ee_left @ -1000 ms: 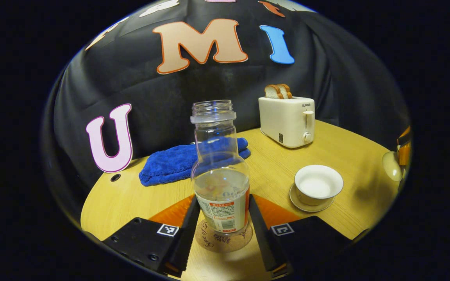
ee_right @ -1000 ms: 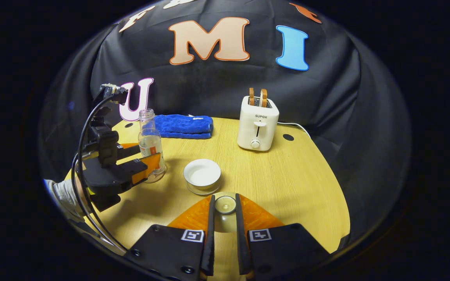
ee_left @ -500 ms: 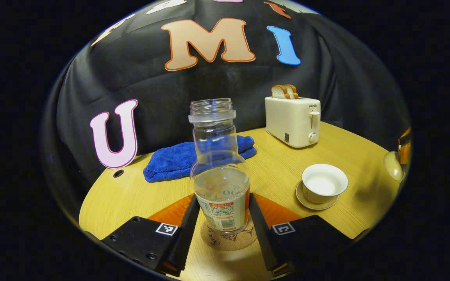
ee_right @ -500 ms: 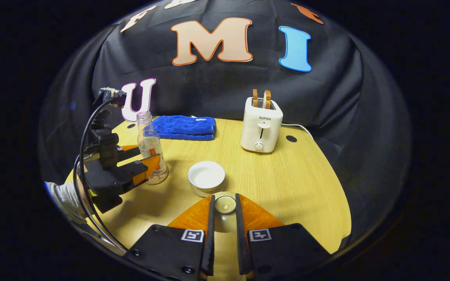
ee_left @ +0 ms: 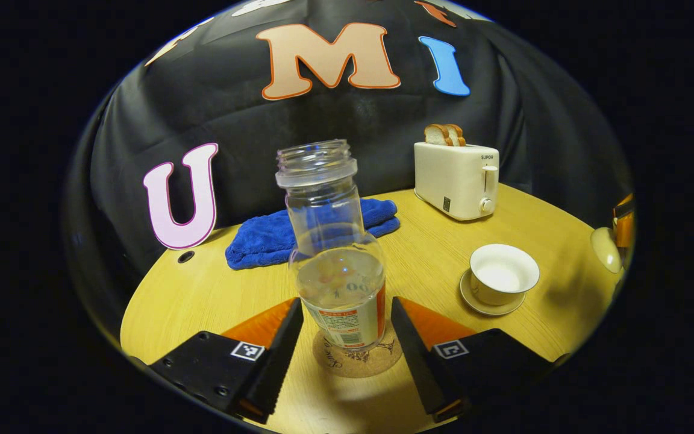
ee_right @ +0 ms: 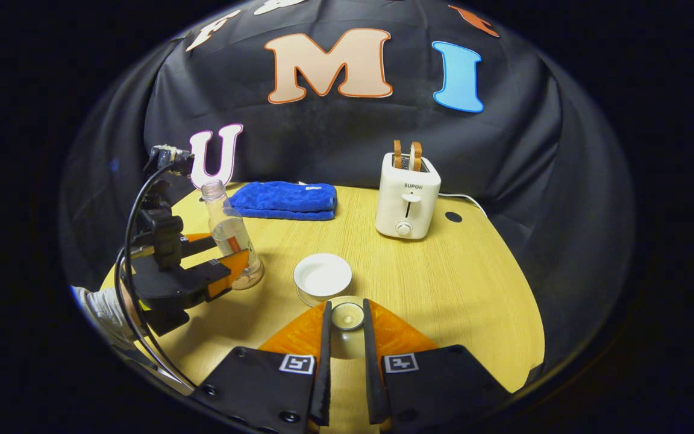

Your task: Open the teacup lid with one hand, grasp the water bottle and pour water into the teacup with the other hand; after pouring, place the water bottle on the coaster and then close the teacup lid.

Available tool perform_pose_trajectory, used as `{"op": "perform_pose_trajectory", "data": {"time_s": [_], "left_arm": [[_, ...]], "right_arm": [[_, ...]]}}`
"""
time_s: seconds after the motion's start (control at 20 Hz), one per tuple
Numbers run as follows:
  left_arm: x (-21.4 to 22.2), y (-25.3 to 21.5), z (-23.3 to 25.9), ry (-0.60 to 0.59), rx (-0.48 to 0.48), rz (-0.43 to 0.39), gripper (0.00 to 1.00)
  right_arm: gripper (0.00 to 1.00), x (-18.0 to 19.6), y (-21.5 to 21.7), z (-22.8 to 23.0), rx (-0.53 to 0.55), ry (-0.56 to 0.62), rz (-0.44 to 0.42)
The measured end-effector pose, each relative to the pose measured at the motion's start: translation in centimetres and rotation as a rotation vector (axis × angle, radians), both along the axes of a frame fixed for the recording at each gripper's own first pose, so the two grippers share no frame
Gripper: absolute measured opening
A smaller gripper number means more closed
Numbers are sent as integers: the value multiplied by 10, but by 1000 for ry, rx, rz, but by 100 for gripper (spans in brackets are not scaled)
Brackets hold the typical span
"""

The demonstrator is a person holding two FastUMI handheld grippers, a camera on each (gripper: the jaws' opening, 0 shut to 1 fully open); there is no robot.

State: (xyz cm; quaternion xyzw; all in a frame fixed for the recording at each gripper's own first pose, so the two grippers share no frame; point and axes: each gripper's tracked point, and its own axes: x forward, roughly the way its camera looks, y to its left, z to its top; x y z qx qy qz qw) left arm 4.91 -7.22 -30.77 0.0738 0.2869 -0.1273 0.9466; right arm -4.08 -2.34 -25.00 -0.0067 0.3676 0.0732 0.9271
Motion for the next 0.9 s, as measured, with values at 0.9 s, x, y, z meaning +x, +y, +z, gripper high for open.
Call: {"op": "perform_pose_trajectory", "data": {"time_s": [0.9], "left_arm": [[-83, 54, 40, -6, 15, 105, 97]], "right_arm": [[28, 81, 30, -17, 94, -55, 7]]}}
